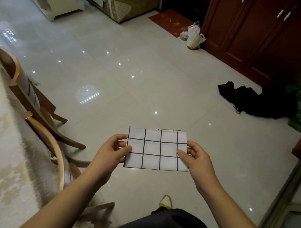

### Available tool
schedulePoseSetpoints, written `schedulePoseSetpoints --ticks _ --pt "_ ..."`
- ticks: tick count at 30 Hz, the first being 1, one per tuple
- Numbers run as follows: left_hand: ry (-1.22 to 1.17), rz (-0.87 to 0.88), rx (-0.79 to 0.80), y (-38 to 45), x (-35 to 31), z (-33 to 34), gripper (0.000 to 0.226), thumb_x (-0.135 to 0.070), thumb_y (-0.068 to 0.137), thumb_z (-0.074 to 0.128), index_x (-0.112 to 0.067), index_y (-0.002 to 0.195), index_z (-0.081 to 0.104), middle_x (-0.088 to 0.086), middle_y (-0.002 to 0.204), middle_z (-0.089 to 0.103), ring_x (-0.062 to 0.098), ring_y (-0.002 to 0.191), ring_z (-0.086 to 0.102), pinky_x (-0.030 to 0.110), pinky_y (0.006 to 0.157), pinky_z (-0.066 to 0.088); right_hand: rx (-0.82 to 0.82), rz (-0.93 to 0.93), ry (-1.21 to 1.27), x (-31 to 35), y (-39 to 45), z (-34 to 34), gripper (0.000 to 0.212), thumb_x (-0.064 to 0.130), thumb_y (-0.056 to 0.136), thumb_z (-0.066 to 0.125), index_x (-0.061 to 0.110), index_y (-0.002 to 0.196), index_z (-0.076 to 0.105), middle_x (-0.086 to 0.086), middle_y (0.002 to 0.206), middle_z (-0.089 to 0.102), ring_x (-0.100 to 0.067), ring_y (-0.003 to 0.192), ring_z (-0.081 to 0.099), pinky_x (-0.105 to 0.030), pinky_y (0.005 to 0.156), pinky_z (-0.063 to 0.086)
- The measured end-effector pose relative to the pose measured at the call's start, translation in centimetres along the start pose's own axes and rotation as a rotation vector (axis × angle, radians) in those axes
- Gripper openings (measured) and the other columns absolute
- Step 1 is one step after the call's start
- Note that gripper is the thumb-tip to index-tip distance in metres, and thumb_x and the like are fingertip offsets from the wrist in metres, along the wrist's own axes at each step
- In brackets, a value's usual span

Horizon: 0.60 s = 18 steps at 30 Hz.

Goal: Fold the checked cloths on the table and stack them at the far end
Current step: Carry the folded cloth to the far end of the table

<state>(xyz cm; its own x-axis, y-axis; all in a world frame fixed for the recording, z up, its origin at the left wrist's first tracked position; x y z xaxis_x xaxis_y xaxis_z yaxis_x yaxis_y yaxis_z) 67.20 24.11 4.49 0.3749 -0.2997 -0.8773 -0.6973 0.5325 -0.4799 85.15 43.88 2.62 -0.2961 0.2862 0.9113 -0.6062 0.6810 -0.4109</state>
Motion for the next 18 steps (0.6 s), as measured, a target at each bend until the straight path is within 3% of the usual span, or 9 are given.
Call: schedulePoseSetpoints --ticks 6,12,16,18 --pt "-0.032 0.015 -0.113 3.9 -2.6 2.0 0.031 -0.007 0.092 0.064 -0.027 0.115 0.059 0.008 0.098 0.063 0.02 0.09 0.065 0.034 0.08 0.057 0.1 -0.008 -0.017 3.7 6.5 -0.9 0.03 0.013 0.089 0.069 0.024 0.116 0.064 -0.003 0.102 0.072 -0.022 0.092 0.071 -0.035 0.083 0.055" --pt "-0.136 -0.012 -0.222 6.8 -3.4 -0.4 0.031 -0.005 0.093 0.061 -0.026 0.116 0.058 0.01 0.099 0.064 0.021 0.091 0.066 0.04 0.087 0.056 0.204 -0.016 -0.062 6.5 12.2 3.4 0.034 0.012 0.088 0.069 0.021 0.119 0.062 -0.01 0.104 0.068 -0.018 0.085 0.069 -0.036 0.083 0.055" --pt "-0.203 -0.031 -0.283 9.7 -3.9 -3.9 0.033 -0.007 0.093 0.061 -0.024 0.121 0.056 0.01 0.102 0.066 0.018 0.086 0.067 0.026 0.067 0.054 0.293 -0.043 -0.102 8.6 16.1 8.4 0.03 0.011 0.088 0.069 0.024 0.114 0.063 -0.011 0.099 0.066 -0.014 0.081 0.065 -0.029 0.077 0.052" --pt "-0.218 -0.037 -0.311 11.3 -4.4 -5.9 0.033 -0.011 0.094 0.061 -0.026 0.123 0.055 0.011 0.104 0.067 0.017 0.085 0.067 0.021 0.06 0.049 0.327 -0.054 -0.12 9.7 18.0 11.2 0.027 0.007 0.089 0.067 0.025 0.109 0.063 -0.003 0.09 0.067 -0.008 0.075 0.066 -0.019 0.069 0.052"
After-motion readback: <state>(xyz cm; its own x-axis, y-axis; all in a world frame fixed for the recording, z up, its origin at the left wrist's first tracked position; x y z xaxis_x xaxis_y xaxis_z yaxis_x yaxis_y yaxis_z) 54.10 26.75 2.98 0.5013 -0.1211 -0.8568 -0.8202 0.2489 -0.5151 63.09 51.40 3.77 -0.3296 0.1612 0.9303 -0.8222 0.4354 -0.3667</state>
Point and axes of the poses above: each hand's wrist, its own y-axis towards the middle knuckle, its own z-axis out of the palm, x = y × z, the point moved 6 cm from there along y, towards the middle knuckle
